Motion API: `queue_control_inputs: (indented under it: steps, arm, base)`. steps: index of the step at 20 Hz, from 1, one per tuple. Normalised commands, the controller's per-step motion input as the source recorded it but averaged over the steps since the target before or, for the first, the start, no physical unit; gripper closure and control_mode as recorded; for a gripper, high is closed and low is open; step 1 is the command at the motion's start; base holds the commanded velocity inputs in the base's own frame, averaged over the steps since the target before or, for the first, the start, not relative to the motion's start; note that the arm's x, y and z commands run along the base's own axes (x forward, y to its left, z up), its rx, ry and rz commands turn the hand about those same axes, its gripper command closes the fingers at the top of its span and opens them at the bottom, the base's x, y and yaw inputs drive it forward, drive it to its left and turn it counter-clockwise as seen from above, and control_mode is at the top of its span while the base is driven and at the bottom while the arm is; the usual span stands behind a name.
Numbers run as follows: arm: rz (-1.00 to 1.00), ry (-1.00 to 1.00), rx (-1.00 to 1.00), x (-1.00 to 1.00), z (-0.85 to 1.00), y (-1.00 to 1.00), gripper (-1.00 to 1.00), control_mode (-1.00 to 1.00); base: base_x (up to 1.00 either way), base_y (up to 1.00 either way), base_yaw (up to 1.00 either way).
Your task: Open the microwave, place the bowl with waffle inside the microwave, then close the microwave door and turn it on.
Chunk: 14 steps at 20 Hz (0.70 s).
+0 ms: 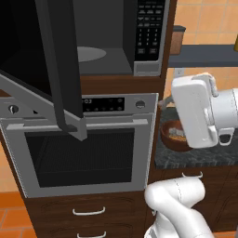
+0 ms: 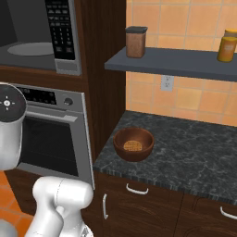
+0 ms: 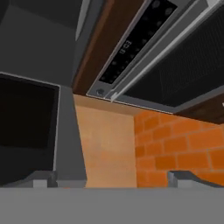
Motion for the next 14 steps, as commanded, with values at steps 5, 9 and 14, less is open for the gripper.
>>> queue_control_inputs:
  steps: [5,9,14]
  arm:
    - [0.13,-0.04,0.05,0.07,-0.13,0.84,-1.00,-1.00]
    - [0.13,0.00,0.04,0.30,0.00,0.61,-1.00,-1.00]
    - [0.17,0.00,0.13,0.52,0.04,0.24,-1.00,-1.00]
  base:
    - [0.00,0.00,0.00]
    - [0.00,0.00,0.00]
    - [0.00,0.00,0.00]
